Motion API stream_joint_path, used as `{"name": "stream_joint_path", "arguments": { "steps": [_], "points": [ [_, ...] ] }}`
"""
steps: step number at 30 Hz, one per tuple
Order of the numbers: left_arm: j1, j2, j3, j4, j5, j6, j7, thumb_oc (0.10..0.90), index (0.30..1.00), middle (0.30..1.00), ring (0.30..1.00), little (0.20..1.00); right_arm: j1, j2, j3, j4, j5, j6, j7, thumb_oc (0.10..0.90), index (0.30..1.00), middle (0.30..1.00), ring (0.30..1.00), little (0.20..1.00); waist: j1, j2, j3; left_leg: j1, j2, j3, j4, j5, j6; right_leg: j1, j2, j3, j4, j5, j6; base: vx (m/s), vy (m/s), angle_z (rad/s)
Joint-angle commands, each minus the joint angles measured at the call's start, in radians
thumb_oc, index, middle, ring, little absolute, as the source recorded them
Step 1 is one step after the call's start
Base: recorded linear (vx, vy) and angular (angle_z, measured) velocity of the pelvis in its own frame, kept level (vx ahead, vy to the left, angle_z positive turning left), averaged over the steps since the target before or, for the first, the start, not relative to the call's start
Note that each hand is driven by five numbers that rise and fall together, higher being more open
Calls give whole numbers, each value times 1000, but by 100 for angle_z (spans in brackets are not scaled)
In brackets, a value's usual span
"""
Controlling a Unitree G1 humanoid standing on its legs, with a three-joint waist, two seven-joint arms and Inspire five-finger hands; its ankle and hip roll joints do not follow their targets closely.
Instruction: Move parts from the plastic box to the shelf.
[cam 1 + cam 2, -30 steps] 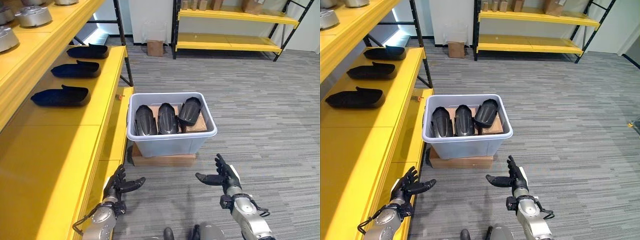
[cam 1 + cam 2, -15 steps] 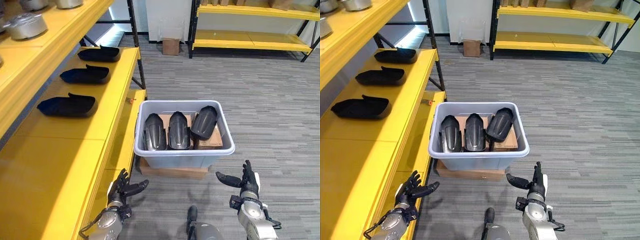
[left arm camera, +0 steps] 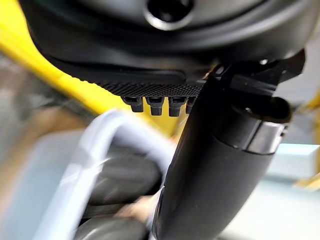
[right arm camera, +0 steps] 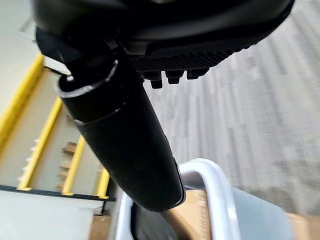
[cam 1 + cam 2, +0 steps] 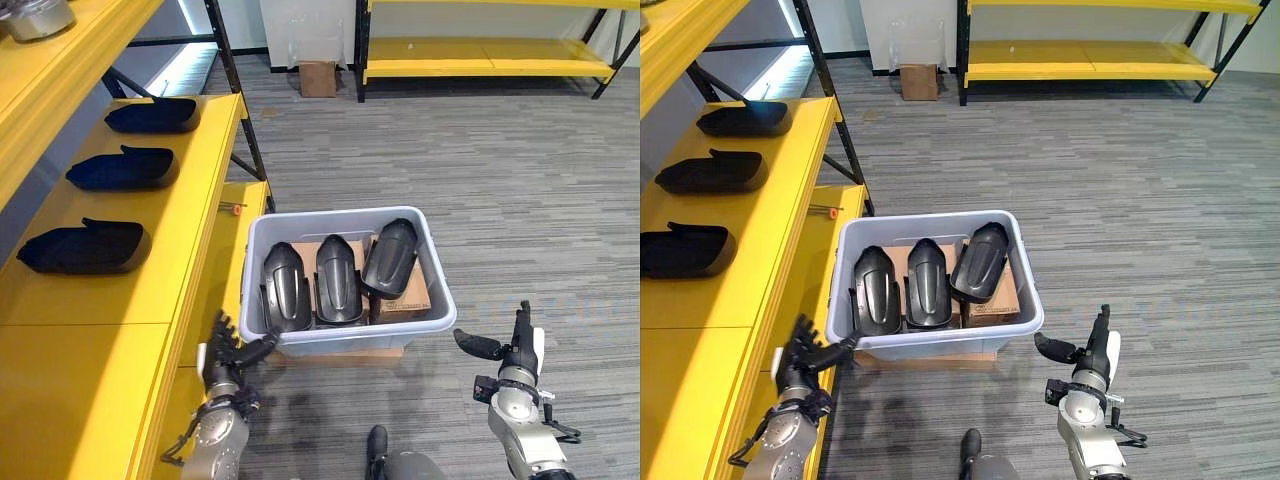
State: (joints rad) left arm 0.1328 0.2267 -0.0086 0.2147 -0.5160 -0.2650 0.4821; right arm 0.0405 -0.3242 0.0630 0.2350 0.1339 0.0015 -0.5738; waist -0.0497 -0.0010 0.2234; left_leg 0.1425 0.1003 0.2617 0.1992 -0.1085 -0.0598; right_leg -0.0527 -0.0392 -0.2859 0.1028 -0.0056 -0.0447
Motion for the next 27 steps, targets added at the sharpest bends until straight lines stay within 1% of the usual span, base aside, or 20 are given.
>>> {"name": "stream_joint_path", "arguments": {
  "steps": [1, 2, 3, 4, 6, 7, 8, 9, 10, 11, 12, 13, 15, 18, 19, 20, 21, 23, 25, 27],
  "points": [
    [-38, 35, 90, -88, 137, -235, 175, 900, 1000, 1000, 1000, 1000, -8, -69, -47, -163, -182, -198, -87, 900, 1000, 1000, 1000, 1000, 0, -43, -93, -50, 55, 7, 196, 157, -36, 48, -30, -48, -94, -11, 42, 116, -229, -2],
    [-44, 35, 98, -82, 139, -239, 192, 900, 1000, 1000, 1000, 1000, -6, -76, -44, -172, -214, -213, -96, 900, 1000, 1000, 1000, 1000, 1, -48, -93, -79, 52, 7, 259, 160, -36, 60, -25, -47, -100, -17, 33, 91, -179, -1],
    [-45, 35, 99, -81, 141, -241, 198, 900, 1000, 1000, 1000, 1000, -5, -77, -43, -174, -222, -218, -98, 900, 1000, 1000, 1000, 1000, 1, -49, -93, -88, 53, 5, 273, 159, -36, 63, -23, -47, -101, -18, 31, 72, -150, -2],
    [-49, 33, 107, -78, 146, -243, 207, 900, 1000, 1000, 1000, 1000, -4, -80, -39, -182, -254, -231, -106, 900, 1000, 1000, 1000, 1000, 8, -55, -87, -133, 46, -1, 317, 154, -30, 76, -21, -41, -108, -19, 28, 57, -107, -2],
    [-49, 27, 119, -81, 151, -245, 212, 900, 1000, 1000, 1000, 1000, -11, -90, -32, -194, -285, -243, -112, 900, 1000, 1000, 1000, 1000, 20, -63, -75, -186, 37, 9, 315, 115, -8, 95, -23, -31, -113, -21, 35, 65, -71, 2],
    [-47, 27, 124, -85, 156, -241, 217, 900, 1000, 1000, 1000, 1000, -18, -95, -28, -198, -305, -245, -114, 900, 1000, 1000, 1000, 1000, 23, -63, -70, -199, 40, 24, 284, 105, -2, 102, -24, -26, -114, -25, 40, 97, 81, -2],
    [-41, 31, 130, -88, 158, -238, 228, 900, 1000, 1000, 1000, 1000, -30, -120, -21, -213, -339, -255, -109, 900, 1000, 1000, 1000, 1000, 22, -55, -61, -208, 77, 88, 120, 137, -12, 130, -24, -27, -121, -39, 53, 94, 126, -3],
    [-40, 31, 133, -88, 156, -239, 226, 900, 1000, 1000, 1000, 1000, -29, -126, -20, -218, -341, -257, -104, 900, 1000, 1000, 1000, 1000, 20, -52, -61, -207, 88, 106, 61, 152, -18, 139, -26, -31, -128, -39, 59, 102, 177, 3],
    [-39, 33, 135, -88, 156, -238, 225, 900, 1000, 1000, 1000, 1000, -26, -133, -18, -224, -347, -260, -98, 900, 1000, 1000, 1000, 1000, 17, -47, -61, -206, 102, 121, -13, 181, -29, 153, -29, -32, -139, -37, 68, 77, 141, 10],
    [-35, 34, 139, -85, 150, -238, 217, 900, 1000, 1000, 1000, 1000, -19, -139, -15, -228, -347, -268, -93, 900, 1000, 1000, 1000, 1000, 17, -42, -59, -210, 116, 116, -83, 218, -41, 168, -33, -24, -151, -34, 78, 94, 172, 3],
    [-31, 35, 144, -76, 138, -240, 202, 900, 1000, 1000, 1000, 1000, -15, -143, -11, -227, -342, -276, -85, 900, 1000, 1000, 1000, 1000, 20, -40, -57, -210, 120, 92, -124, 237, -48, 179, -38, -10, -159, -30, 87, 94, 176, -9],
    [-27, 35, 150, -65, 132, -247, 189, 900, 1000, 1000, 1000, 1000, -14, -145, -6, -221, -334, -288, -76, 900, 1000, 1000, 1000, 1000, 25, -40, -56, -203, 111, 66, -154, 224, -45, 186, -45, 4, -163, -28, 95, 75, 170, -21],
    [-24, 35, 152, -53, 134, -253, 175, 900, 1000, 1000, 1000, 1000, -11, -148, 3, -213, -331, -298, -70, 900, 1000, 1000, 1000, 1000, 27, -41, -60, -174, 99, 54, -197, 205, -43, 194, -60, 9, -175, -20, 110, 46, 144, -43],
    [-20, 35, 146, -55, 137, -237, 158, 900, 1000, 1000, 1000, 1000, 4, -143, 2, -221, -303, -286, -53, 900, 1000, 1000, 1000, 1000, 26, -37, -76, -131, 86, 47, -256, 208, -46, 194, -70, 10, -184, -8, 123, 43, 124, -36],
    [-17, 41, 141, -54, 139, -210, 113, 900, 1000, 1000, 1000, 1000, 13, -140, -1, -228, -305, -284, -39, 900, 1000, 1000, 1000, 1000, 24, -35, -81, -113, 79, 41, -273, 205, -44, 195, -70, 15, -184, -5, 128, 42, 119, 17],
    [-19, 46, 135, -51, 153, -210, 105, 900, 1000, 1000, 1000, 1000, 19, -139, -2, -232, -307, -278, -28, 900, 1000, 1000, 1000, 1000, 22, -35, -84, -107, 75, 37, -277, 201, -42, 194, -70, 18, -184, -4, 130, 48, 158, 27],
    [-17, 53, 127, -57, 161, -209, 93, 900, 1000, 1000, 1000, 1000, 21, -137, -6, -236, -304, -260, 29, 900, 1000, 1000, 1000, 1000, 22, -35, -86, -95, 63, 28, -282, 191, -37, 192, -71, 23, -183, -1, 132, 26, 124, 28],
    [-5, 61, 126, -76, 153, -205, 76, 900, 1000, 1000, 1000, 1000, 15, -137, 0, -230, -304, -243, 73, 900, 1000, 1000, 1000, 1000, 34, -38, -87, -77, 40, 6, -286, 172, -25, 192, -72, 29, -181, 5, 138, 33, 104, 20],
    [0, 64, 132, -87, 152, -187, 65, 900, 1000, 1000, 1000, 1000, 2, -138, 11, -229, -330, -230, 87, 900, 1000, 1000, 1000, 1000, 43, -44, -88, -67, 25, -9, -286, 159, -15, 192, -73, 32, -178, 11, 141, 57, 63, 24],
    [0, 70, 134, -95, 153, -170, 55, 900, 1000, 1000, 1000, 1000, -17, -140, 23, -236, -324, -205, 95, 900, 1000, 1000, 1000, 1000, 51, -49, -91, -63, 19, -17, -286, 150, -11, 191, -74, 30, -178, 15, 144, 60, 29, 16]
  ]
}}
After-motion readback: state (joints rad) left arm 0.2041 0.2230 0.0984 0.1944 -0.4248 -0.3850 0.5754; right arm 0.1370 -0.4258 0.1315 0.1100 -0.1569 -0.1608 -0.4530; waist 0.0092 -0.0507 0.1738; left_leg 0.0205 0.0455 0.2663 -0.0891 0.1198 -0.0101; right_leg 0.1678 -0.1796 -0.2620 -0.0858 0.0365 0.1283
